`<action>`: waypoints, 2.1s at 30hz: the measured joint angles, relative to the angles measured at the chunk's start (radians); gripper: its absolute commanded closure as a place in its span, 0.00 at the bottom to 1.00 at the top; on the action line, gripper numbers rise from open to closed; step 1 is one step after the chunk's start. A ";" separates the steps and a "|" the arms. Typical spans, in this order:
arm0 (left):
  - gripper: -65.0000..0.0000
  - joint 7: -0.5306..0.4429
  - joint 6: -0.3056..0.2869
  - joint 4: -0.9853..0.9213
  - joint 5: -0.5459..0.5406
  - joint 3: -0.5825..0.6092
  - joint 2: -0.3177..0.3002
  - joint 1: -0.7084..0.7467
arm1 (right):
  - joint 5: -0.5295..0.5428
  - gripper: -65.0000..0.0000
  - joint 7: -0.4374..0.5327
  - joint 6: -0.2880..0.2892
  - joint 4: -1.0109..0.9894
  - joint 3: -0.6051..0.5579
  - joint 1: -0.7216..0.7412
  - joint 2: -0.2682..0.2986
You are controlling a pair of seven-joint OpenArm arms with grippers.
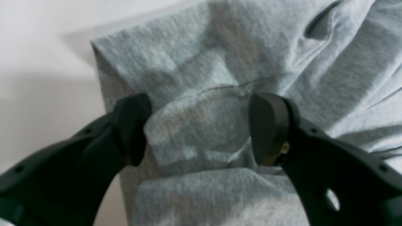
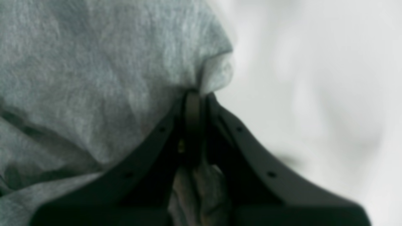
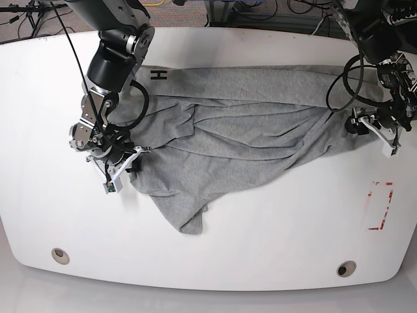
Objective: Fold the T-shirt properly
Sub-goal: 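Regrasp the shirt edge with the left gripper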
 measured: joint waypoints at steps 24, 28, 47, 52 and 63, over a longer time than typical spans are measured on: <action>0.98 -0.006 -0.003 0.004 0.000 0.059 0.000 0.006 | 0.000 0.99 0.000 0.000 0.000 0.000 0.000 0.000; 0.94 0.010 -0.002 0.076 0.005 0.062 0.002 0.020 | 0.000 0.99 0.000 0.000 0.000 0.000 0.000 0.000; 1.00 0.008 -0.003 0.257 0.001 0.096 -0.052 0.058 | -0.012 0.99 -0.121 0.001 0.274 -0.070 -0.068 -0.005; 1.00 0.009 0.031 0.262 0.029 0.095 -0.050 0.058 | -0.013 0.99 -0.135 0.001 0.335 -0.095 -0.087 -0.004; 1.00 0.036 0.046 0.538 0.038 0.114 -0.050 0.046 | -0.016 0.99 -0.222 0.004 0.490 -0.119 -0.129 -0.007</action>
